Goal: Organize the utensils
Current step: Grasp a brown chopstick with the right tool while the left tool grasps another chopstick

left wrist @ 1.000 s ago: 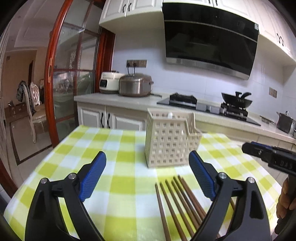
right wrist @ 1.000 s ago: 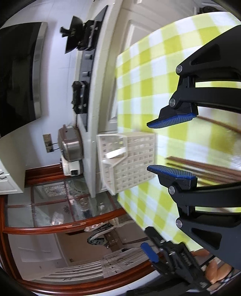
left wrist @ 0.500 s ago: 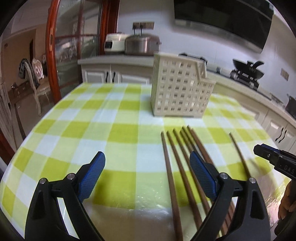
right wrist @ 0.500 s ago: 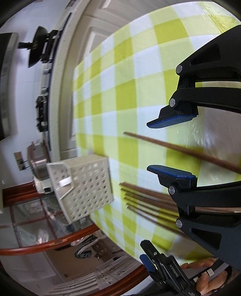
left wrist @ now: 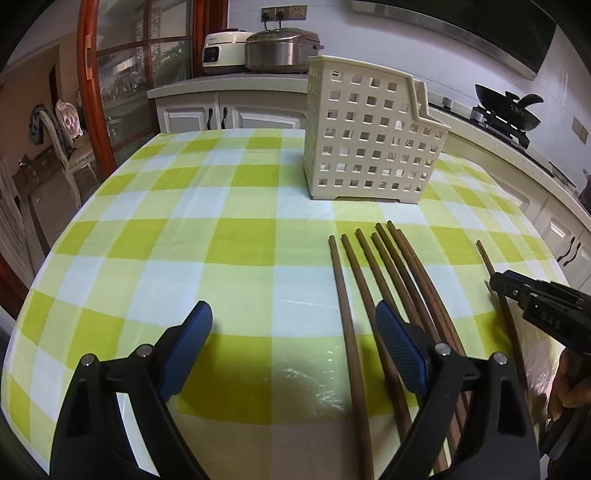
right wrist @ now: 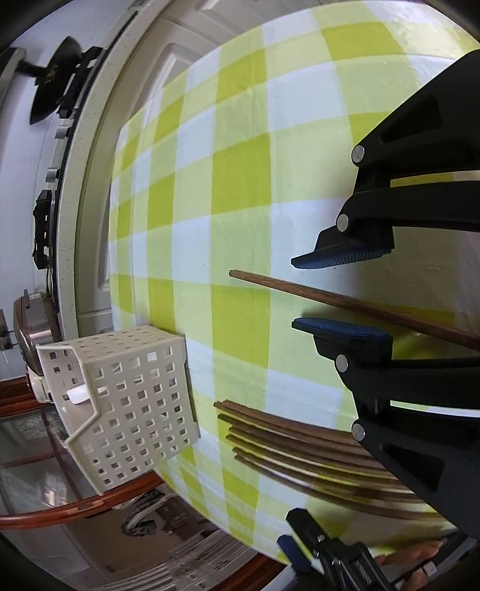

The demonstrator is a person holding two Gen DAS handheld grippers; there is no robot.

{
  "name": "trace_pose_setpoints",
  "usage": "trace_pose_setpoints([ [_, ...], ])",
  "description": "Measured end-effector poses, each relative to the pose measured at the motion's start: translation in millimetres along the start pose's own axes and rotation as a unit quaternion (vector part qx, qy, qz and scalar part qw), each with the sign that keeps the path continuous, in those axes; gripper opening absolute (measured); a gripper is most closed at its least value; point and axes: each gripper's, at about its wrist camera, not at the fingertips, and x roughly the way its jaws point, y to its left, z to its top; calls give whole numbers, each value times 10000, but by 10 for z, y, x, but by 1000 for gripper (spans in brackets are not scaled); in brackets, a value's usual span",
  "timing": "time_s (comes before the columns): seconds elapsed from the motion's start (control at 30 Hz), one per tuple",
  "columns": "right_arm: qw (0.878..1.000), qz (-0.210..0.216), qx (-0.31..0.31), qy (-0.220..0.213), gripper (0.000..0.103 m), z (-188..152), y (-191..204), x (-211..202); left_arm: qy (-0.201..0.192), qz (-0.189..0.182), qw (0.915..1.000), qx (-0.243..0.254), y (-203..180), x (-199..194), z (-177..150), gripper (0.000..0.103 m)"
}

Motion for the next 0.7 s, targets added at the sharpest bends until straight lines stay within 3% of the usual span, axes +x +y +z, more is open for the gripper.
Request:
trace_pose_setpoints([
  [0.23, 9992, -315, -246, 23, 12, -12, 39, 10, 229, -70, 9997, -66, -1, 114, -11, 75],
  [0.4, 9994, -268, -205, 18, 12, -24, 23, 3, 285, -85, 9995, 44, -66, 167, 21, 67],
  [0.7, 10000, -73, -64, 15, 12, -16, -43, 0, 435, -50, 9988, 218, -191, 317, 83, 35],
])
